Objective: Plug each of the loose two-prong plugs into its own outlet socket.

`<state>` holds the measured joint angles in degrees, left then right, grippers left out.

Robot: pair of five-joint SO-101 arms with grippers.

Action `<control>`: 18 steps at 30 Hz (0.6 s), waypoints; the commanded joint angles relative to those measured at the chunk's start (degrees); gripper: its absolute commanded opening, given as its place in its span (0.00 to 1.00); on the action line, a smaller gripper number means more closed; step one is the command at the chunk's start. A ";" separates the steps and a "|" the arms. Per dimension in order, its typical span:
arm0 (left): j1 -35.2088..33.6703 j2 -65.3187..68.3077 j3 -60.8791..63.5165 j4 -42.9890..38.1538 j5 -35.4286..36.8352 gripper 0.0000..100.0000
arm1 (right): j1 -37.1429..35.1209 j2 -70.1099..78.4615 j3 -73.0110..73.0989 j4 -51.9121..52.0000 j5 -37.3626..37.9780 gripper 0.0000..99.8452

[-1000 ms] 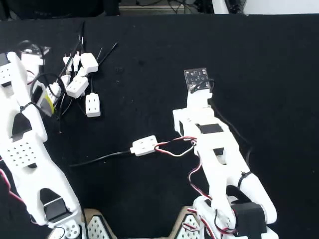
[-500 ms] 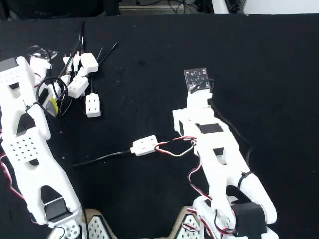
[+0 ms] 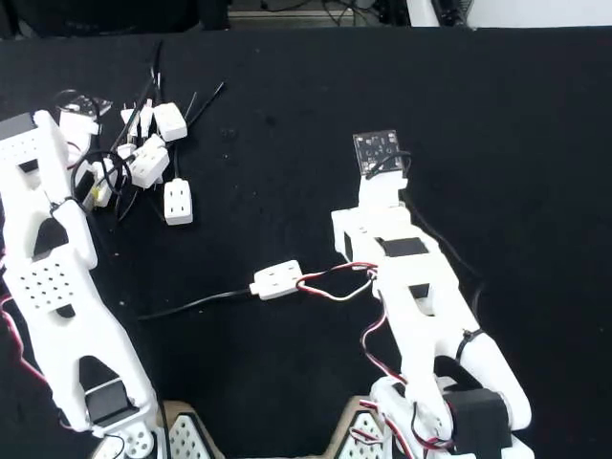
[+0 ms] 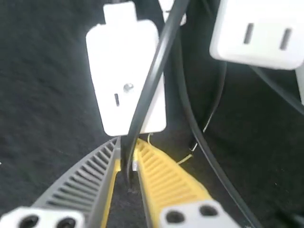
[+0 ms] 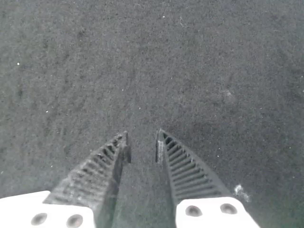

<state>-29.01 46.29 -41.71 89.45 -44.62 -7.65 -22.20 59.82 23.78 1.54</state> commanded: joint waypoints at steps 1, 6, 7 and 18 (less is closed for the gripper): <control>-2.15 -1.58 -1.36 2.20 -0.79 0.03 | 0.88 0.40 -0.66 -1.76 0.00 0.09; -4.18 -5.10 -5.32 11.52 -5.80 0.03 | 0.88 0.40 -0.66 -1.76 0.00 0.09; -4.88 -6.15 -4.97 11.34 -6.15 0.03 | 0.88 0.40 -0.66 -1.76 0.00 0.09; -13.85 -18.64 -1.01 11.34 -9.05 0.03 | 0.88 0.40 -0.66 -1.76 0.00 0.09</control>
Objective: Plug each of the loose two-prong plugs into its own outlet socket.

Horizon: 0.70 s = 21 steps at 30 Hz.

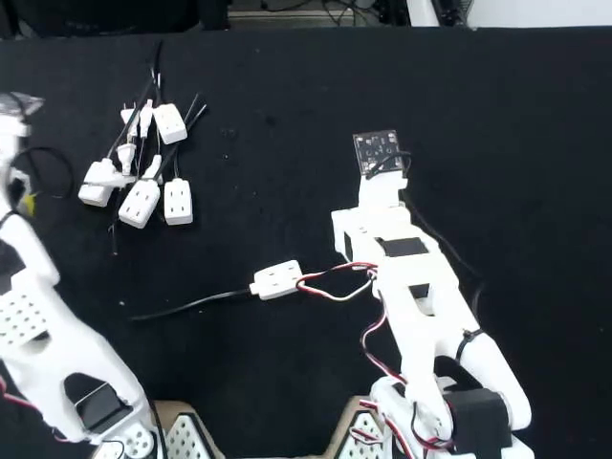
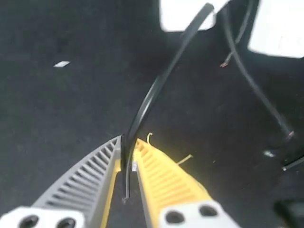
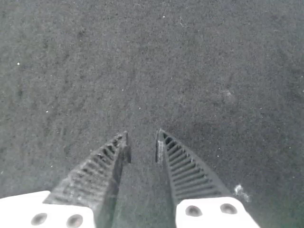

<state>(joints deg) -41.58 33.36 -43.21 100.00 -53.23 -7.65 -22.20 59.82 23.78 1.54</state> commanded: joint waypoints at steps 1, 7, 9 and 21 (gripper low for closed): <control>-1.27 -6.77 1.36 0.79 -0.35 0.03 | 0.88 0.40 -0.66 -1.76 0.00 0.09; 0.31 -16.26 5.85 0.79 3.96 0.03 | 0.88 0.40 -0.66 -1.76 0.00 0.09; 2.15 -20.31 6.55 0.79 5.71 0.03 | 0.88 0.40 -0.66 -1.76 0.00 0.09; 21.76 -49.32 22.55 0.70 17.05 0.03 | 3.34 -0.13 -0.66 -1.49 -0.53 0.09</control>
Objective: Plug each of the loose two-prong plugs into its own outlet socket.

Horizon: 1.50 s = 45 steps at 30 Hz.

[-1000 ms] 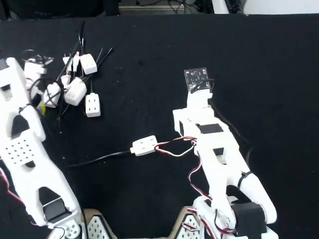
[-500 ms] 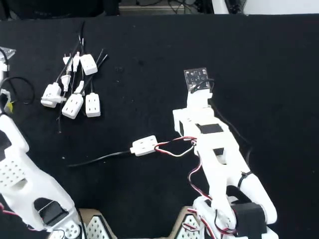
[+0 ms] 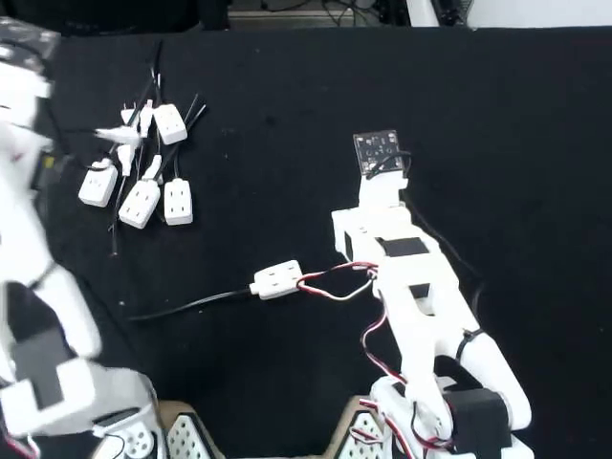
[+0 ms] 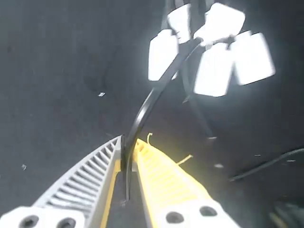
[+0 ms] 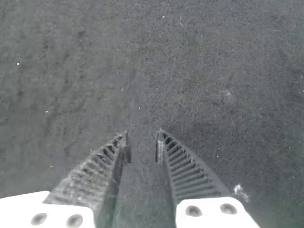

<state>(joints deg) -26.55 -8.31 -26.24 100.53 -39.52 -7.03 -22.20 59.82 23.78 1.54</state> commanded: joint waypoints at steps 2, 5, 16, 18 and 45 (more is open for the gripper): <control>12.53 -11.43 12.35 -0.35 5.27 0.03 | 4.75 -0.13 -0.84 -1.49 -0.62 0.09; 20.79 -15.65 22.46 -5.36 8.62 0.03 | 7.91 -0.13 -1.54 -1.32 -3.52 0.09; 39.16 -18.46 53.49 -41.41 21.98 0.03 | 14.07 0.22 -2.51 -1.49 -8.70 0.09; 40.48 -18.37 57.98 -47.47 22.24 0.03 | 14.07 0.31 -2.51 -1.67 -8.70 0.09; 24.22 -18.99 69.58 -41.85 25.67 0.26 | -6.95 0.40 -1.54 1.05 0.62 0.19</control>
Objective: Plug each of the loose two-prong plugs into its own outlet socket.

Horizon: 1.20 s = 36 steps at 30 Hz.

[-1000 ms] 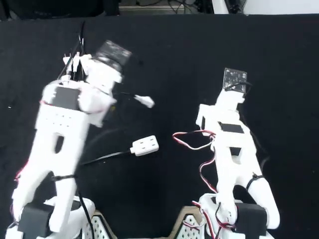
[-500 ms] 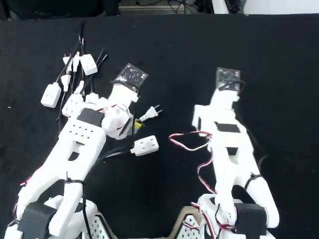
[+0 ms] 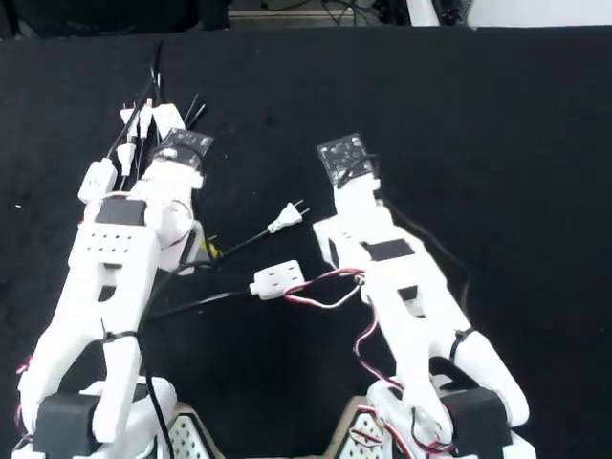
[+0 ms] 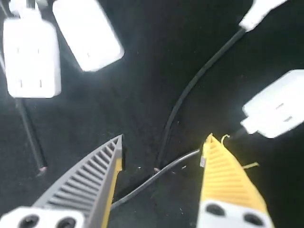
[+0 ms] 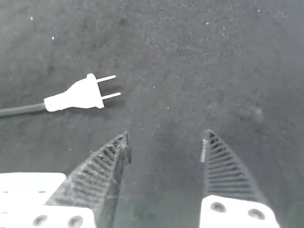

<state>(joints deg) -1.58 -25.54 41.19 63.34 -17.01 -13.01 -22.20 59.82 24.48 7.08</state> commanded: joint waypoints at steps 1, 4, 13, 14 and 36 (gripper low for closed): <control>-0.75 -1.76 3.38 -6.77 5.19 0.26 | -0.97 0.40 -1.71 0.35 -6.59 0.19; -0.48 -1.76 6.11 -10.64 7.74 0.26 | -2.29 0.48 -2.68 0.18 -8.88 0.19; -0.22 -1.76 13.41 -19.78 10.37 0.26 | -9.67 16.75 -13.93 0.00 -20.48 0.19; -0.22 -1.76 14.11 -20.84 11.16 0.26 | -9.67 19.56 -16.48 0.35 -23.30 0.19; 9.54 -1.76 16.66 -22.95 11.69 0.26 | -12.84 29.58 -28.53 4.40 -31.21 0.19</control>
<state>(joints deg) 7.12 -25.54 58.42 41.01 -5.67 -24.79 7.52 34.15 28.44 -23.87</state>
